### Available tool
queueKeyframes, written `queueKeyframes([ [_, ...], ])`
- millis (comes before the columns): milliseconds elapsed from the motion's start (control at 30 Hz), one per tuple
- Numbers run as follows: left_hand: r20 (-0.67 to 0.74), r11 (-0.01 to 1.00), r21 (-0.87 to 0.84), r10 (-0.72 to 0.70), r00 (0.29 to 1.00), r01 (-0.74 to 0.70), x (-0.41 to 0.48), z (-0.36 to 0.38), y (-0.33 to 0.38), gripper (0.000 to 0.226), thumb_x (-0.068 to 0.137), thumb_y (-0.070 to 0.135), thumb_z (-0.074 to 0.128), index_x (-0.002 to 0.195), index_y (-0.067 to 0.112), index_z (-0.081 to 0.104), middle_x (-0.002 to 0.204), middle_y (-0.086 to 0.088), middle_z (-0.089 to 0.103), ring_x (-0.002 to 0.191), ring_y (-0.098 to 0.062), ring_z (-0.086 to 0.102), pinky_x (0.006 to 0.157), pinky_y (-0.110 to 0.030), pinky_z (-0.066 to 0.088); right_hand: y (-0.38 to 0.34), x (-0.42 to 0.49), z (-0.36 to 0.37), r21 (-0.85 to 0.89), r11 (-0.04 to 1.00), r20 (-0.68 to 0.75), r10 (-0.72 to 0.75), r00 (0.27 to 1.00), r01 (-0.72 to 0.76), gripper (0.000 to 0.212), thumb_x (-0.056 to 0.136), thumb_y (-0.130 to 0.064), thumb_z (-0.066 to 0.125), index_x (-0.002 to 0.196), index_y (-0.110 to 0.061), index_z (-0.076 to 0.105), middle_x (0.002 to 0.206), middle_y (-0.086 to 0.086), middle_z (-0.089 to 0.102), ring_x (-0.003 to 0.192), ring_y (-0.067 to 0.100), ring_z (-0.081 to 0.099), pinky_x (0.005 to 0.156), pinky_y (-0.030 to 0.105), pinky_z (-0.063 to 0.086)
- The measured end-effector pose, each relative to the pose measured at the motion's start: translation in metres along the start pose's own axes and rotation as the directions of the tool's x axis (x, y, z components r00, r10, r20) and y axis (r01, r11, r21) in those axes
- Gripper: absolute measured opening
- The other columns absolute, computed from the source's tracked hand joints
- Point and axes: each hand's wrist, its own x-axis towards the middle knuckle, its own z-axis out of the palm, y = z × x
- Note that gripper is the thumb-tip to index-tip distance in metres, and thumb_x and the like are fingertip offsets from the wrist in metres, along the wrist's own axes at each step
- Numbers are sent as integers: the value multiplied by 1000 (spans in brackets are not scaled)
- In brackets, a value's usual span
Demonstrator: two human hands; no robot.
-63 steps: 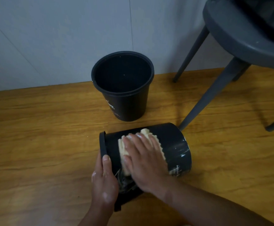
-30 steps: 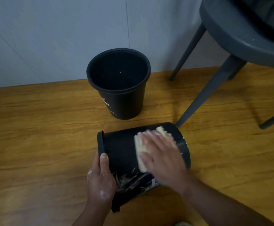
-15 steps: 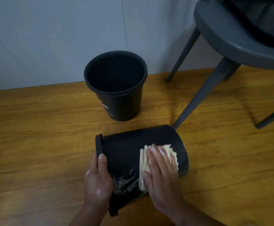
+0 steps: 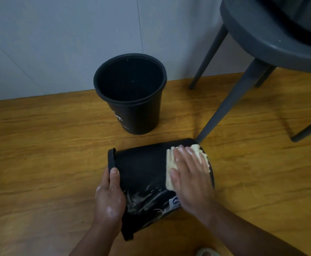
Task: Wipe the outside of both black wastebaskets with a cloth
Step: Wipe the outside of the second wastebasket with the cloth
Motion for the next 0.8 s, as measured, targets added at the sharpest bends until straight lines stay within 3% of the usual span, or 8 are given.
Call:
queueKeyframes([
  [133,-11,999,1,-46,999,46,3,1,5,36,105,45,37,118,27,65,100,-6,71,92,-22,68,72,-38,53,-39,-14,7,2,987,87,-162,983,163,59,108,-48,25,160,-22,26,166,-2,26,155,19,15,125,49,14],
  [233,-18,1000,21,-5,1000,6,3,-1,6,32,105,45,37,107,35,68,95,-1,72,88,-18,68,70,-36,53,-39,-9,4,-9,975,124,-217,968,220,61,107,-54,25,160,-24,26,166,-4,26,154,15,15,126,44,9],
  [333,1,998,38,41,999,-41,6,-3,2,36,104,48,37,122,35,65,103,4,73,99,-18,69,84,-44,58,-14,11,-7,-63,991,140,-108,984,117,62,105,-58,16,159,-29,27,165,-5,30,152,13,20,124,38,1],
  [433,17,998,42,41,999,-42,9,-4,3,36,103,50,37,121,37,66,102,6,75,100,-15,70,88,-46,58,17,36,-15,-74,997,125,3,992,7,66,103,-59,10,156,-28,35,161,-6,36,150,12,24,123,34,4],
  [533,12,1000,27,9,1000,-9,7,-4,7,34,104,48,36,116,39,66,98,7,74,98,-13,69,80,-34,55,25,48,-14,-75,997,135,17,991,-7,70,102,-60,8,153,-26,42,158,-5,42,148,13,29,124,38,13],
  [633,16,996,86,36,999,-37,-10,-4,7,30,105,47,28,108,53,58,91,15,69,91,-2,65,71,-20,46,23,52,-14,-82,997,131,13,991,-2,70,102,-59,9,152,-25,45,156,-4,44,147,15,32,123,39,16],
  [733,46,989,122,82,996,-87,-21,-7,0,33,101,51,26,126,57,47,93,28,69,89,17,62,70,-7,47,19,59,-14,-76,997,118,42,992,-33,70,101,-58,10,148,-23,49,153,-4,48,145,16,35,121,39,18],
  [800,43,984,136,108,993,-113,-19,-10,-6,44,99,53,25,137,49,46,101,26,66,90,23,59,67,-1,46,10,61,-10,-90,993,137,91,986,-79,73,100,-58,5,149,-23,47,154,-4,46,146,15,32,123,41,17],
])
